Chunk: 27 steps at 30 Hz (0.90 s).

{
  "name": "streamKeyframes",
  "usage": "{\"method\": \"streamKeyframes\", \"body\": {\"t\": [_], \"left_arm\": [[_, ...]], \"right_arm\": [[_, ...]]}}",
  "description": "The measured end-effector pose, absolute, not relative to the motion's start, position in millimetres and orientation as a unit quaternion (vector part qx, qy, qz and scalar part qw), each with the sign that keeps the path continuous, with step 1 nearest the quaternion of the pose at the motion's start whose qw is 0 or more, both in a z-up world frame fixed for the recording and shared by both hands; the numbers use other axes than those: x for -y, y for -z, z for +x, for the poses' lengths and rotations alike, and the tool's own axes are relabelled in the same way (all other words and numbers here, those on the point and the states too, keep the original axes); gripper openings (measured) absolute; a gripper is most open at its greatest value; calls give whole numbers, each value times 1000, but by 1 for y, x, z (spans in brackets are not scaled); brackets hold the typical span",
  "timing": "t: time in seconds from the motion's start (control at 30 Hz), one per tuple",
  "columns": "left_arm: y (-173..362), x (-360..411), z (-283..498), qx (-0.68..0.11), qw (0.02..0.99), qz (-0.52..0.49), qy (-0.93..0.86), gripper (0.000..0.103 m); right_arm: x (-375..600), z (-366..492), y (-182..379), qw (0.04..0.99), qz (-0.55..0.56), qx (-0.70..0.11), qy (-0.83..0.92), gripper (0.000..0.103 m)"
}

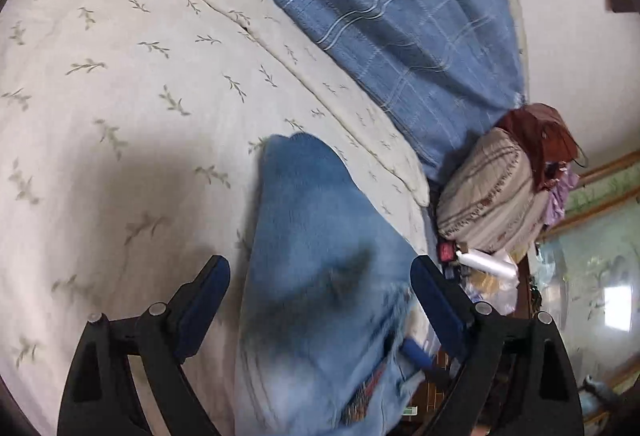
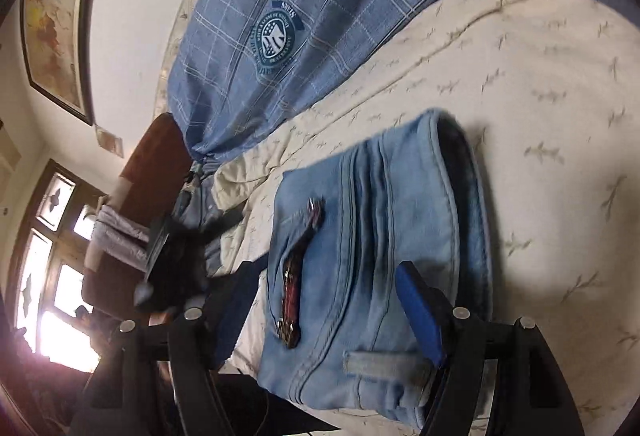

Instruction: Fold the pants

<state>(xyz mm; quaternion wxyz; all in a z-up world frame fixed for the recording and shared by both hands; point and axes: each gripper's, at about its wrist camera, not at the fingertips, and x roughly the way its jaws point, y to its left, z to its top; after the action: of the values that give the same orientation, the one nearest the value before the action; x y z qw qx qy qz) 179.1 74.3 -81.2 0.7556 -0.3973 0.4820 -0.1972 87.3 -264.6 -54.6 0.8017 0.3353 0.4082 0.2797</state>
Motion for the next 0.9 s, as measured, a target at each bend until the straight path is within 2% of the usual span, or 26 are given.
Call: {"method": "streamKeyframes", "body": {"t": [0.03, 0.07, 0.1, 0.13, 0.23, 0.3, 0.4, 0.47, 0.53, 0.6, 0.63, 0.77, 0.9], "left_arm": [[82, -70, 185, -486, 756, -392, 196, 74], [82, -65, 186, -491, 757, -383, 196, 65], [81, -60, 184, -505, 766, -354, 179, 47], [82, -56, 187, -510, 770, -341, 173, 40], [76, -44, 186, -511, 795, -291, 147, 23], [66, -30, 183, -502, 826, -228, 121, 21], [53, -4, 169, -477, 866, -119, 92, 21], [52, -18, 164, -473, 863, -150, 94, 26], [52, -43, 161, -478, 841, -228, 110, 57], [51, -65, 148, -470, 821, -295, 137, 75], [50, -74, 140, -465, 816, -313, 145, 79], [56, -93, 102, -467, 781, -368, 192, 80], [70, -75, 77, -475, 767, -371, 223, 80]], "right_arm": [[264, 89, 58, 800, 333, -413, -280, 74], [261, 91, 61, 800, 326, -422, -277, 74], [260, 92, 63, 799, 322, -426, -276, 74], [259, 93, 66, 798, 316, -433, -275, 74], [256, 95, 72, 802, 295, -449, -260, 74], [257, 96, 73, 804, 294, -448, -259, 74], [253, 95, 72, 810, 281, -447, -256, 74], [254, 94, 73, 811, 278, -445, -257, 74], [257, 94, 72, 809, 289, -442, -258, 74], [259, 90, 66, 816, 285, -433, -254, 74], [261, 87, 63, 821, 285, -425, -253, 74], [264, 70, 41, 822, 308, -387, -282, 76], [244, 66, 43, 804, 293, -410, -317, 77]]}}
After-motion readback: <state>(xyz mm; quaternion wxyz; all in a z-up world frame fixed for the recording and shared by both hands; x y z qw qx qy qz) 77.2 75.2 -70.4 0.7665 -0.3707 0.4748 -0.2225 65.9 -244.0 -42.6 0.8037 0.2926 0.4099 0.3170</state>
